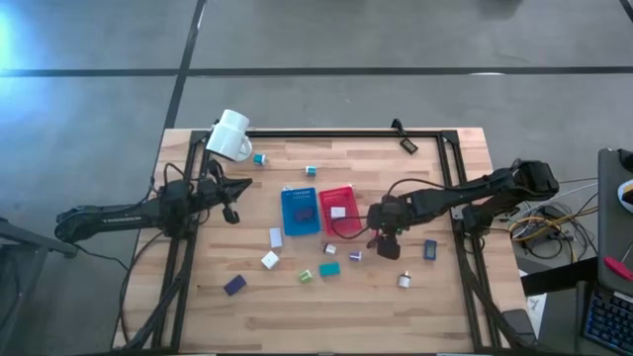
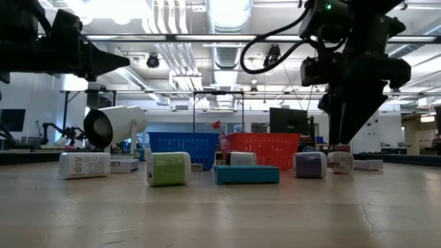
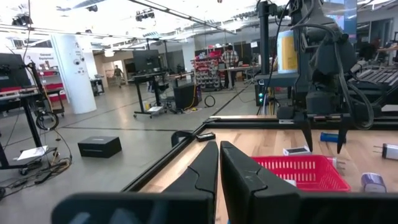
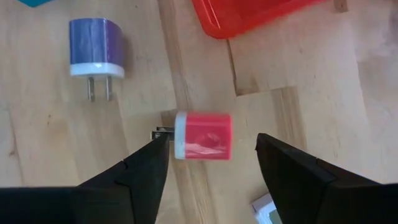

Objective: Pick & Place Office items
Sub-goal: Put the bottom pink charger adapter into the red bin

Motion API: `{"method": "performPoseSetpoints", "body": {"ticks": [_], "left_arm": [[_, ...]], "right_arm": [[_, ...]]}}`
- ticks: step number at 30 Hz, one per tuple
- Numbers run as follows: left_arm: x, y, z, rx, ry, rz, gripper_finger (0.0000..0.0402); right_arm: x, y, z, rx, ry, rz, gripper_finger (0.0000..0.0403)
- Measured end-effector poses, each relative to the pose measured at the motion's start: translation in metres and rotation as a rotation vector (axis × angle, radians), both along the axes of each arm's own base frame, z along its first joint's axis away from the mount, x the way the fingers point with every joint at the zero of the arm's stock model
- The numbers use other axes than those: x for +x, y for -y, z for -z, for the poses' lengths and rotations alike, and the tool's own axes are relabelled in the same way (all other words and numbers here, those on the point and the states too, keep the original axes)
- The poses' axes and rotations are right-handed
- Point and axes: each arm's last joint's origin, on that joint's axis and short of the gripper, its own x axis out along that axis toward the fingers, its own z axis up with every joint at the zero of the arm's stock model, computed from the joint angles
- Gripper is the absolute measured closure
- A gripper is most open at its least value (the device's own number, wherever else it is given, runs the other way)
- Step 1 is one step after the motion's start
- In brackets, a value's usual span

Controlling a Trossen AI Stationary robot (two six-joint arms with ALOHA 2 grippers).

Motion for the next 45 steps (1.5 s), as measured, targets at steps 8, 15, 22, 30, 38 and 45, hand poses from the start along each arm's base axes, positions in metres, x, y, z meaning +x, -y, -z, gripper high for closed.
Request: {"method": "performPoseSetpoints", "body": {"ticks": [8,15,22,30,38,45], "left_arm": [[0.0,0.0,0.0,0.0,0.0,0.0,0.0378],[0.0,0.0,0.001,-0.002,-0.009,0.0,0.0378],[0.001,0.0,0.002,-0.004,-0.019,-0.001,0.0378],[0.001,0.0,0.002,-0.003,-0.018,-0.002,0.0378],[0.001,0.0,0.002,-0.004,-0.019,-0.002,0.0378],[0.001,0.0,0.002,-0.004,-0.022,-0.002,0.0378]], "right_arm": [[-0.001,-0.012,0.002,-0.002,0.019,-0.043,0.017],[0.003,-0.011,0.017,-0.057,-0.027,-0.011,0.017],[0.01,-0.012,0.027,-0.074,-0.036,-0.032,0.0176],[0.008,-0.011,0.02,-0.089,0.001,-0.051,0.0188],[0.01,-0.011,0.019,-0.097,0.019,-0.076,0.0209],[0.01,-0.012,0.02,-0.096,0.019,-0.077,0.0229]]}}
